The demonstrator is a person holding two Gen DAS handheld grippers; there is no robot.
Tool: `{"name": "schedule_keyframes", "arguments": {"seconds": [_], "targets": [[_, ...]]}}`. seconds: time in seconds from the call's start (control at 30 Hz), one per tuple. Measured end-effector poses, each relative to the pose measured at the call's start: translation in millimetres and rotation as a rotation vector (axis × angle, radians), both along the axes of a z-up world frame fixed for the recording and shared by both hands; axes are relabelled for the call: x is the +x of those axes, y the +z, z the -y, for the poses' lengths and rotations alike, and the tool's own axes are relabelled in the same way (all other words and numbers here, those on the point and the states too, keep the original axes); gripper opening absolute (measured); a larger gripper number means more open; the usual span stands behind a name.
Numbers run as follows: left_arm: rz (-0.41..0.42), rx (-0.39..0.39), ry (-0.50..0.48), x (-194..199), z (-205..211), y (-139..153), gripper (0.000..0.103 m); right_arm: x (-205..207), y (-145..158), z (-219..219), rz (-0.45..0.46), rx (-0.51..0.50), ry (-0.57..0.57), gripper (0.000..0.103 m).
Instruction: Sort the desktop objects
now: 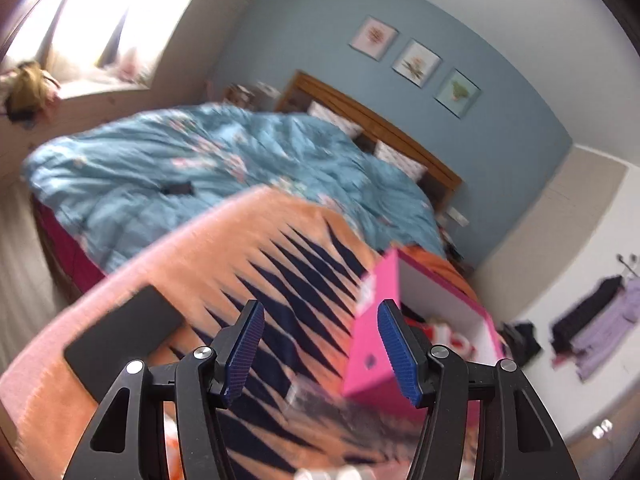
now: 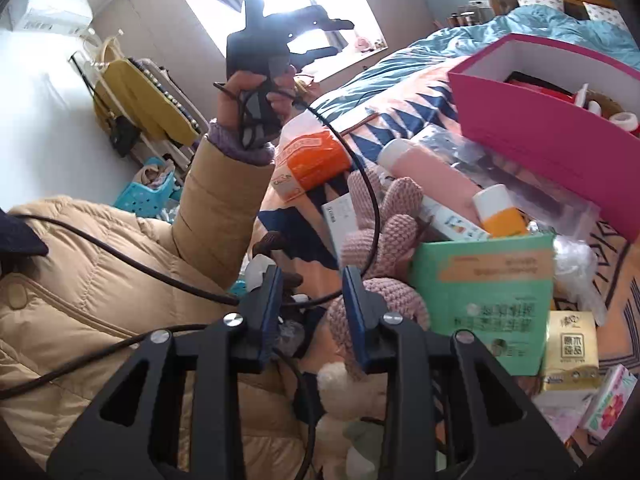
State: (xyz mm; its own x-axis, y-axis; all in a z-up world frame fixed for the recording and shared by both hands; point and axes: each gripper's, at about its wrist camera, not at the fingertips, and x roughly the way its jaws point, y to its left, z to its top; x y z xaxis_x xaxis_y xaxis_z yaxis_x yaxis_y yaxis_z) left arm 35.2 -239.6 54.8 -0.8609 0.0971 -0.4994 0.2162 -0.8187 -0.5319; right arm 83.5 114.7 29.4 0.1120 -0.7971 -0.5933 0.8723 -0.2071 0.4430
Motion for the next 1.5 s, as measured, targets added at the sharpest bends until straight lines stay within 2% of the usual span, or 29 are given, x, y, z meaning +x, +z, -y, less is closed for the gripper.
{"name": "schedule_keyframes", "arguments": {"seconds": [0.17, 0.3, 0.4, 0.43, 0.47, 0.53, 0.6, 0.7, 0.8, 0.97, 1.13, 1.23, 1.3, 1.5], "targets": [[0.074, 0.046, -0.278, 14, -23, -9, 0.064, -2, -3, 0, 0.012, -0.007, -0.036, 0.035], [0.154, -0.073, -0.445, 22, -66, -20, 0.065, -4, -4, -9, 0.004, -0.009, -0.121, 0.034], [0.228, -0.137, -0.613, 29, -106, -40, 0.065, 5, -3, -8, -0.070, 0.033, -0.188, 0.035], [0.247, -0.154, -0.623, 32, -116, -46, 0.065, 8, -3, -6, -0.110, 0.058, -0.208, 0.034], [0.268, -0.172, -0.673, 35, -127, -53, 0.065, 11, -5, -4, -0.152, 0.098, -0.237, 0.035], [0.291, -0.205, -0.738, 43, -142, -62, 0.065, 11, -13, 1, -0.174, 0.148, -0.265, 0.035], [0.309, -0.208, -0.783, 49, -149, -69, 0.065, 8, -21, 1, -0.159, 0.173, -0.283, 0.036], [0.338, -0.191, -0.840, 56, -155, -77, 0.066, 0, -29, -4, -0.100, 0.181, -0.317, 0.043], [0.361, -0.227, -0.898, 64, -167, -81, 0.066, -2, -27, -13, -0.078, 0.183, -0.347, 0.050], [0.402, -0.233, -0.992, 72, -186, -88, 0.066, 1, -32, -23, 0.005, 0.189, -0.368, 0.053], [0.441, -0.214, -0.995, 70, -192, -101, 0.065, 8, -48, -11, 0.054, 0.197, -0.355, 0.053], [0.431, -0.173, -0.993, 69, -190, -102, 0.065, 9, -51, -7, 0.045, 0.205, -0.356, 0.052], [0.431, -0.174, -0.980, 69, -189, -101, 0.058, 12, -51, -6, 0.028, 0.204, -0.360, 0.049], [0.379, -0.132, -0.958, 67, -181, -88, 0.054, 15, -33, -7, -0.049, 0.187, -0.364, 0.048]]}}
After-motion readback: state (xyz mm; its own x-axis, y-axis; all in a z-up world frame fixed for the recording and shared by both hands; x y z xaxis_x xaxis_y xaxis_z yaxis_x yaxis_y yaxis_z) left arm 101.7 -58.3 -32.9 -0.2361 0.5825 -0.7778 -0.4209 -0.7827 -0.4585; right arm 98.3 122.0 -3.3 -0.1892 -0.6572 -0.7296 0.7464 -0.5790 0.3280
